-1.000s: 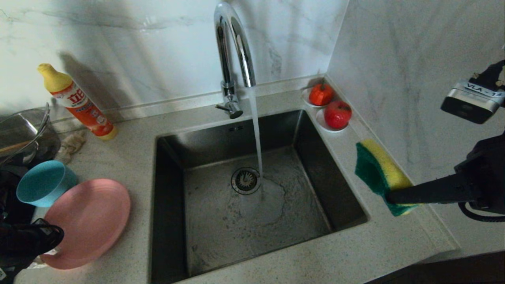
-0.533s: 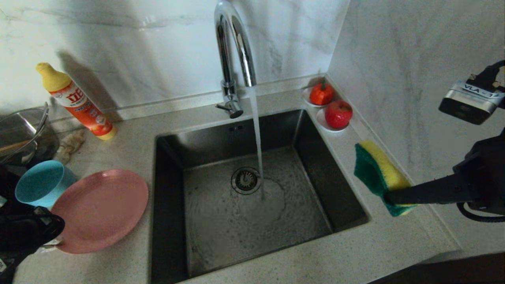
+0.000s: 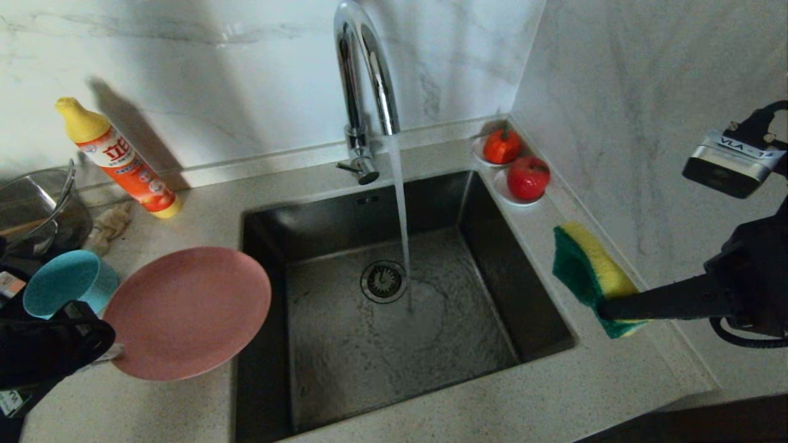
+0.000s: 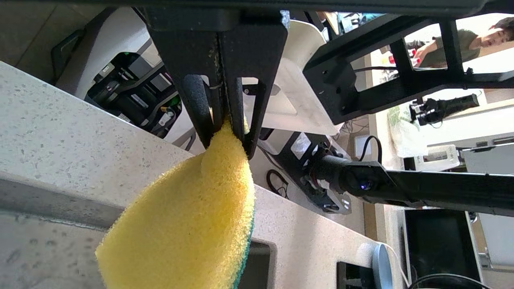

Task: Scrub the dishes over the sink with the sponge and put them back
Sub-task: Wash the plate

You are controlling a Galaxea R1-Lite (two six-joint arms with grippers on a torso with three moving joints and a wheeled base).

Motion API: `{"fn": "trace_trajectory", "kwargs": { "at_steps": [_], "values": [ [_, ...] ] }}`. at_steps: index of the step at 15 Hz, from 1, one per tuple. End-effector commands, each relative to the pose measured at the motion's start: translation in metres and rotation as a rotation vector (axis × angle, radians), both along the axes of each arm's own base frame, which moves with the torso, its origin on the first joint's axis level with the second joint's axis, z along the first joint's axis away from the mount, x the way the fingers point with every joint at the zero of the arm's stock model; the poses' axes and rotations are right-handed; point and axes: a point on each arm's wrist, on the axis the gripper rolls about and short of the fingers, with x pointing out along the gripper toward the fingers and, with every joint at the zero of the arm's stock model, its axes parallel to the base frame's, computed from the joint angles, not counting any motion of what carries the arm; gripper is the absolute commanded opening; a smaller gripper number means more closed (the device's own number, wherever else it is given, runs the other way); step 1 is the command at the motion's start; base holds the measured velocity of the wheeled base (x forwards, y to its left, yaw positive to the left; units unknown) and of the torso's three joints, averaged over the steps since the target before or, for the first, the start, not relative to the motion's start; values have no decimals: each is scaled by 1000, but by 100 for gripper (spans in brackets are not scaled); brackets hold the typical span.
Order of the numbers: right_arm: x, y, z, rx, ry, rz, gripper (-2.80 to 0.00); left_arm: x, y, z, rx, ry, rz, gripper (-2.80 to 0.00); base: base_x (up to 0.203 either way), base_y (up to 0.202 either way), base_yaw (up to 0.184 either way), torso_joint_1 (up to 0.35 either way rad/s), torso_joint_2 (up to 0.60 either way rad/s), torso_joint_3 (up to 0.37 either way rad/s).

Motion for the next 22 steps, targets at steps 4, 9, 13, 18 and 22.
{"fn": "trace_trajectory", "kwargs": {
  "at_steps": [4,9,13,18,22],
  "values": [
    [-1,-1,-1,1,5,0,-280,3,-27,20,-15,-83,-113,-280,0,0,0,0,0,0],
    [-5,-3,3,9,-8,-3,-280,24,-55,24,-30,-86,-244,-280,0,0,0,0,0,0],
    [-6,-6,3,11,-11,-17,-280,46,-74,31,-30,-99,-318,-280,0,0,0,0,0,0],
    [-10,-16,6,25,-25,-52,-280,67,-108,30,10,-87,-398,-280,0,0,0,0,0,0],
    [-12,-19,7,34,-29,-57,-280,83,-137,32,28,-92,-426,-280,0,0,0,0,0,0]
  ]
}}
